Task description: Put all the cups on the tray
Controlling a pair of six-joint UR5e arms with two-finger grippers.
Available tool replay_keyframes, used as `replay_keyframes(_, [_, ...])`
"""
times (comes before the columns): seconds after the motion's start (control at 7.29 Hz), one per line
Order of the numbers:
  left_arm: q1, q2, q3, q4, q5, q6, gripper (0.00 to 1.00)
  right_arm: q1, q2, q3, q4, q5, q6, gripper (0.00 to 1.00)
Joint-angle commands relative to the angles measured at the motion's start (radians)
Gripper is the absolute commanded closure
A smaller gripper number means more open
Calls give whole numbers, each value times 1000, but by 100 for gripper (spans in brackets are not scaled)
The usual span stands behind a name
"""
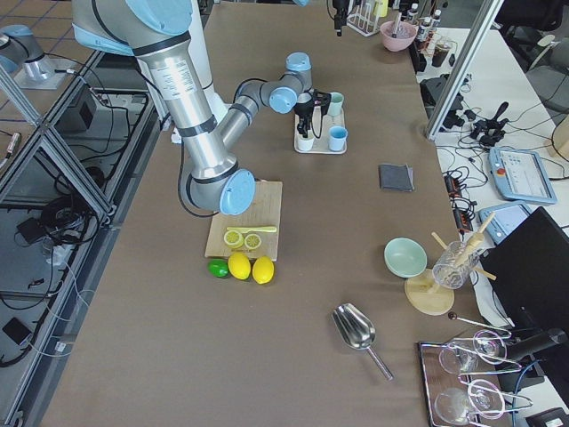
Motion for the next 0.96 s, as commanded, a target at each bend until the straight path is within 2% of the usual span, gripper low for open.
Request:
replay_keyframes(0.0, [-121,97,10,0,-54,207,2,115,-17,20,-7,99,-95,0])
replay_keyframes(0.27, [-312,226,18,0,-147,388,2,261,-88,21,-11,182,-308,0])
replay_keyframes(0.55, [-477,248,114,12,-227,620,2,417,-210,18,-11,260,-617,0])
replay_keyframes(0.69, [-506,252,156,12,-235,677,2,512,-259,8,-12,330,-769,0])
replay_keyframes(0.82, [-525,322,170,3,-240,683,2,615,-303,-6,-45,399,-962,0])
